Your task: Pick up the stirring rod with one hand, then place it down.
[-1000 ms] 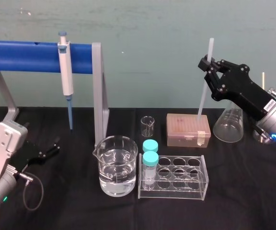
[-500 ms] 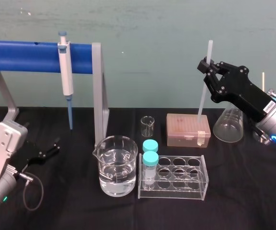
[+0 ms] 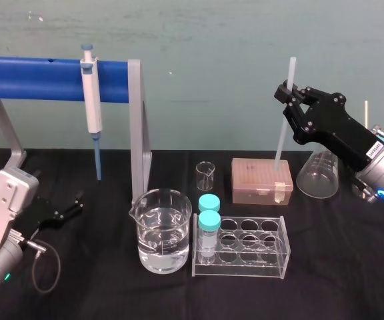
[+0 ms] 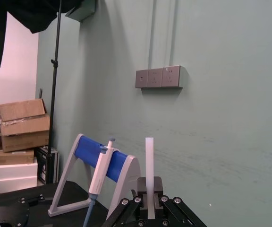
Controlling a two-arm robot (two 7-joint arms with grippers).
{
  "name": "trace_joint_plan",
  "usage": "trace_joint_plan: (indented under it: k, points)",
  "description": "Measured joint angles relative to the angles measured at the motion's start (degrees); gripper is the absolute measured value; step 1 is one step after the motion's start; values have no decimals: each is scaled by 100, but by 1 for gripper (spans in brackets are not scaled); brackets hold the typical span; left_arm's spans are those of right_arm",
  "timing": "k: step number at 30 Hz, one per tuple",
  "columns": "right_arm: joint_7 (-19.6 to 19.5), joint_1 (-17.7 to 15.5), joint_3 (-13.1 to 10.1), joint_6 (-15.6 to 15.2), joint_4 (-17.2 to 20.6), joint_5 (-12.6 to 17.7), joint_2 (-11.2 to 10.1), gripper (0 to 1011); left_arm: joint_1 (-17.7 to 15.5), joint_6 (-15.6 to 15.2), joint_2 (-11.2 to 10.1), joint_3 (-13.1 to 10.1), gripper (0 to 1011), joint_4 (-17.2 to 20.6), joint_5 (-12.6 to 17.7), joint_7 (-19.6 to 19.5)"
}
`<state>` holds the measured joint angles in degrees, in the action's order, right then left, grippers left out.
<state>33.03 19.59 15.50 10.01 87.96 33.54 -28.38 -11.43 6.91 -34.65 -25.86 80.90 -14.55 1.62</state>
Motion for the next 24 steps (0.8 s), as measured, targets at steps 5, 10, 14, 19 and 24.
trace_joint_plan:
  k: [5,10,14,19,24]
  points:
    - [-2,0,5,2,3,-5,1,72,0,0,0,0,1000,0,0,0]
    - [-3,0,7,2,5,-11,3,72,0,0,0,0,1000,0,0,0]
    - [-5,8,9,2,1,-17,7,72,0,0,0,0,1000,0,0,0]
    - [-8,14,10,2,-7,-20,12,72,0,0,0,0,1000,0,0,0]
    - [-9,17,10,-1,-11,-20,12,72,0,0,0,0,1000,0,0,0]
